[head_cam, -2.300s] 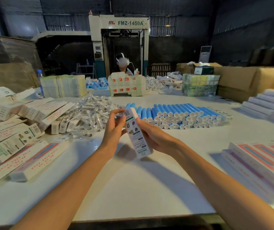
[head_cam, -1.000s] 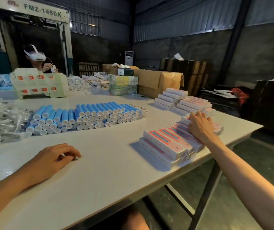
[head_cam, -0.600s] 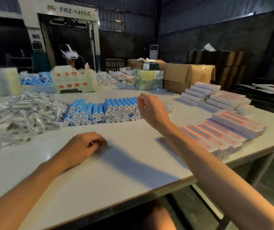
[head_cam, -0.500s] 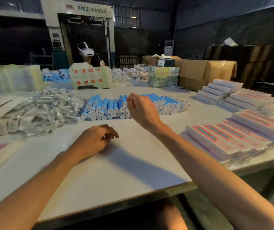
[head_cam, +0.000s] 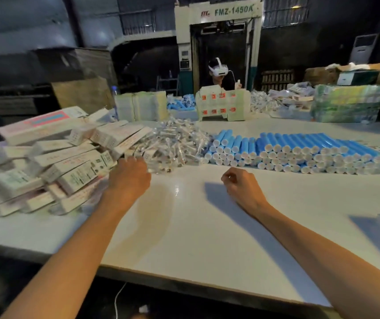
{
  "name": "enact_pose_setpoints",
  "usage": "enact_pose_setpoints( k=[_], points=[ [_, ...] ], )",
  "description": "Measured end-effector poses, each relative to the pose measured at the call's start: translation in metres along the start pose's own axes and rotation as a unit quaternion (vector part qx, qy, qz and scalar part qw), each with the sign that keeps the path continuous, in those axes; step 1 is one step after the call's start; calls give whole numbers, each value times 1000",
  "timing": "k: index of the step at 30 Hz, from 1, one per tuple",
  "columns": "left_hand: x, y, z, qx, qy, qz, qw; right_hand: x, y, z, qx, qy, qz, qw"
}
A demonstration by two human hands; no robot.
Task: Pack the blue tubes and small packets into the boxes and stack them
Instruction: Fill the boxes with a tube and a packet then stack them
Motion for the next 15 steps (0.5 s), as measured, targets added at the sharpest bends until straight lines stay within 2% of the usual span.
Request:
enact_pose_setpoints(
  k=[2, 4, 9, 12, 15],
  points=[
    [3, 0, 26, -17, 73, 5, 997, 0, 0, -1, -15, -11, 9, 1000],
    [4, -6, 37, -23, 96, 22, 995, -1, -1, 0, -15, -7, 16, 1000],
    [2, -31, 44, -120, 81, 62, 988, 0, 0, -1, -9, 0, 25, 1000],
    [-1, -33, 42, -158, 58, 42, 985, 1, 1, -1, -13, -3, 27, 1000],
    [-4, -26, 43, -96, 61, 28, 993, 1, 1, 0, -15, 0, 26, 1000]
  ],
)
Point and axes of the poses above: each hand's wrist, its own x-axis away from the middle knuckle, its own y-axis out of the back of the hand, z = x × y, the point moved 5 cm from there along -x, towards the middle knuckle, and after that the axes turned 8 degrees about x, right-handed, at the moved point
